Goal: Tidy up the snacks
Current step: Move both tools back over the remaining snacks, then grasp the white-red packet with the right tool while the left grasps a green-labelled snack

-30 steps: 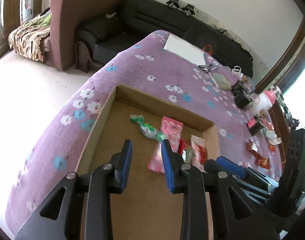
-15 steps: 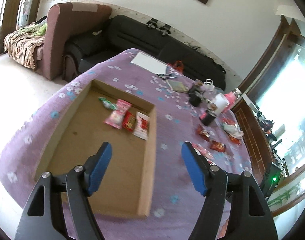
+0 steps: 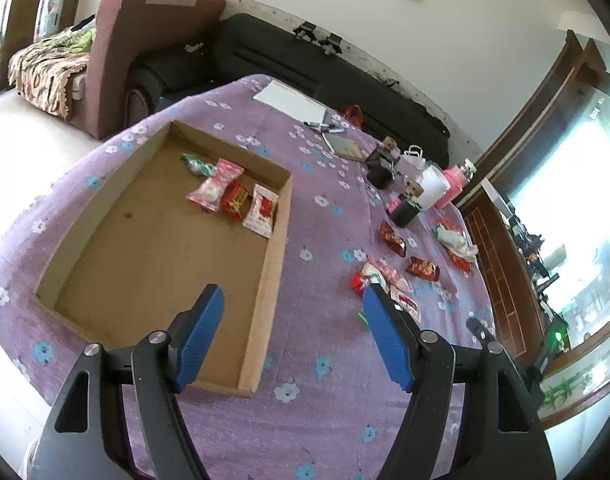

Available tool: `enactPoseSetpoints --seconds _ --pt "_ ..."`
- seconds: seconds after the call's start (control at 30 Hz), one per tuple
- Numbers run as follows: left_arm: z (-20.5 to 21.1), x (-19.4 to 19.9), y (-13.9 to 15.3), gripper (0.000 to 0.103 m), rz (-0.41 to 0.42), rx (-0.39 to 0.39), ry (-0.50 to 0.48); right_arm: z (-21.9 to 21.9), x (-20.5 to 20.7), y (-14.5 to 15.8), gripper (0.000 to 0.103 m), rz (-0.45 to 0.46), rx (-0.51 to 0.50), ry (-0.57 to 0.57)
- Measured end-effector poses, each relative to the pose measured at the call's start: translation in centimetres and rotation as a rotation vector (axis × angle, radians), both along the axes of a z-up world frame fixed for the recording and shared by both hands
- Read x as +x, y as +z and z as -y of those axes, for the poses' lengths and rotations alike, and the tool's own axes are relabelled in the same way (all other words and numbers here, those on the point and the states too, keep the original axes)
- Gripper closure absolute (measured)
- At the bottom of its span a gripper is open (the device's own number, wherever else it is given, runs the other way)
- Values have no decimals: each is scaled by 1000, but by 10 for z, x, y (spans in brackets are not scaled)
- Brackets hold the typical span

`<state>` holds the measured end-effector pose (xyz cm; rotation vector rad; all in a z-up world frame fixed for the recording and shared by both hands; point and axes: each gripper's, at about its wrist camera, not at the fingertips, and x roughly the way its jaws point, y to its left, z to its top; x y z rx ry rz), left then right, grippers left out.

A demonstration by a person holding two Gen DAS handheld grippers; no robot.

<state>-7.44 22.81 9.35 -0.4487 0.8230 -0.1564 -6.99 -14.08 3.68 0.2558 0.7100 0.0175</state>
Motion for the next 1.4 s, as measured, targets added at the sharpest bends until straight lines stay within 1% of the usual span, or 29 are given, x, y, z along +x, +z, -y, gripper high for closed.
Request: enactPoseSetpoints --seconds 0.13,0.23,0.3,0.37,0.43,0.5,0.53,0.57,0.63,0.67,0.73,0.8,0.83,0.93,1.0,1.13,1.23,1.33,1.4 --pt "13 -1 -10 31 -26 -12 -33 14 18 -12 46 -44 38 -14" --pt "28 2 -20 31 -50 -4 -70 7 37 -26 46 -92 75 22" --pt "38 3 -27 31 -68 8 -93 -5 52 -34 46 -118 100 64" --pt "46 2 -32 31 -80 16 -112 -17 66 -40 46 -121 82 69" --pt "54 1 -35 31 -85 32 -133 -29 81 -47 46 -117 16 49" --pt "63 1 -38 31 -84 57 -156 -34 91 -54 46 -119 -17 34" --pt "66 1 -39 31 -85 65 -165 -36 95 -59 47 -129 -13 49" --pt "69 3 -41 31 -87 70 -173 -36 97 -63 50 -138 -7 61" --pt "76 8 -46 31 -97 72 -190 -39 97 -72 53 -171 3 103" --pt "81 11 -48 31 -104 72 -200 -40 94 -71 54 -167 3 120" --pt "90 15 -54 31 -115 80 -223 -42 90 -71 54 -189 66 190" --pt "100 18 -59 31 -122 90 -246 -42 85 -74 54 -212 166 272" --pt "105 19 -62 31 -125 100 -259 -41 83 -75 54 -215 191 289" --pt "117 19 -67 31 -120 140 -291 -36 82 -74 52 -209 213 278" --pt "121 21 -70 31 -121 152 -306 -33 81 -73 52 -199 221 270" --pt "127 25 -74 31 -131 156 -317 -39 77 -70 52 -170 201 304" --pt "129 27 -80 31 -145 160 -320 -52 80 -69 52 -159 146 334" --pt "129 29 -83 31 -158 161 -320 -65 83 -69 48 -152 103 356" --pt "129 29 -84 31 -157 162 -320 -76 85 -72 48 -161 59 372"
